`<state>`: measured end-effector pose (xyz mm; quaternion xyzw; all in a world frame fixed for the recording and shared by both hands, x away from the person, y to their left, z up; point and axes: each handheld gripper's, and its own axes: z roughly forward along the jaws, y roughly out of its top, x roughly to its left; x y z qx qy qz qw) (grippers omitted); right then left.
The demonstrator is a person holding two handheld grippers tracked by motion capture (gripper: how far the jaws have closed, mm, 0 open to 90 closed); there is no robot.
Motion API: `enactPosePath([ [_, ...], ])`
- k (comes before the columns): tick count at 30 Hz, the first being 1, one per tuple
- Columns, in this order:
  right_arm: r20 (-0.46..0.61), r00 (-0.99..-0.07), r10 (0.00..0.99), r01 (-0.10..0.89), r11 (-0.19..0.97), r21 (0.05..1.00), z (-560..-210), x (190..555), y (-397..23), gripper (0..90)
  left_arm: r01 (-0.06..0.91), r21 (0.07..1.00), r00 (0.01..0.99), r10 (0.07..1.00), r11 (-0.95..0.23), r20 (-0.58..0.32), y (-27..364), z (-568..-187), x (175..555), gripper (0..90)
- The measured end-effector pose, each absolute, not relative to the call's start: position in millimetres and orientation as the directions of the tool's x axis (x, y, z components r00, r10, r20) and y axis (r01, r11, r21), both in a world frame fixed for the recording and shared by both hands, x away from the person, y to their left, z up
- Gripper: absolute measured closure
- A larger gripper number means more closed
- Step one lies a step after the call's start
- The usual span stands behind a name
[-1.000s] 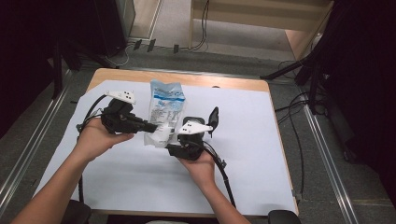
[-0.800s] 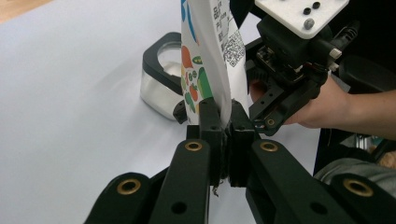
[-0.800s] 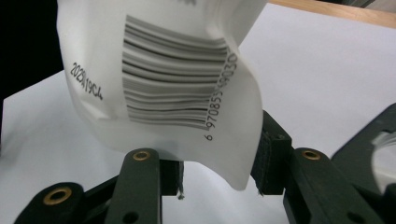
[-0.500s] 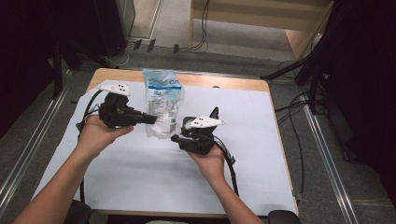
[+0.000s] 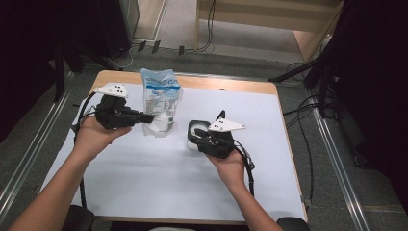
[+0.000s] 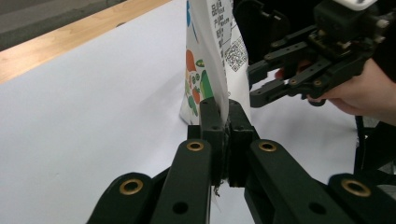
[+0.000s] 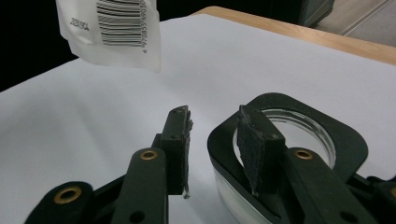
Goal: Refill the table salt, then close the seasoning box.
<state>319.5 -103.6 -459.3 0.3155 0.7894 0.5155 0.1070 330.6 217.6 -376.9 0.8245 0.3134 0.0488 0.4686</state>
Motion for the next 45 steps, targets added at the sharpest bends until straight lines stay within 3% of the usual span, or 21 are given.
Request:
enactPosePath([
  [10, 0.185, -0.788, 0.587, 0.401, 0.262, 0.878, -450.7, 312.1, -110.3, 69.7, 0.481, 0.802, 0.777, 0.596, -0.354, -0.203, 232.5, -392.9, 338.3, 90.0],
  [23, 0.238, -0.795, 0.558, 0.443, 0.267, 0.856, -444.4, 309.2, -116.7, 75.9, 0.547, 0.776, 0.712, 0.661, -0.313, -0.235, 257.6, -440.2, 358.4, 90.0],
  [39, 0.256, -0.804, 0.536, 0.449, 0.268, 0.852, -419.7, 314.5, -129.6, 89.6, 0.557, 0.754, 0.719, 0.657, -0.348, -0.228, 265.0, -475.6, 358.0, 89.4],
  [45, 0.243, -0.805, 0.542, 0.444, 0.278, 0.852, -404.8, 323.4, -138.7, 90.0, 0.564, 0.746, 0.716, 0.659, -0.355, -0.228, 271.6, -479.9, 353.4, 88.0],
])
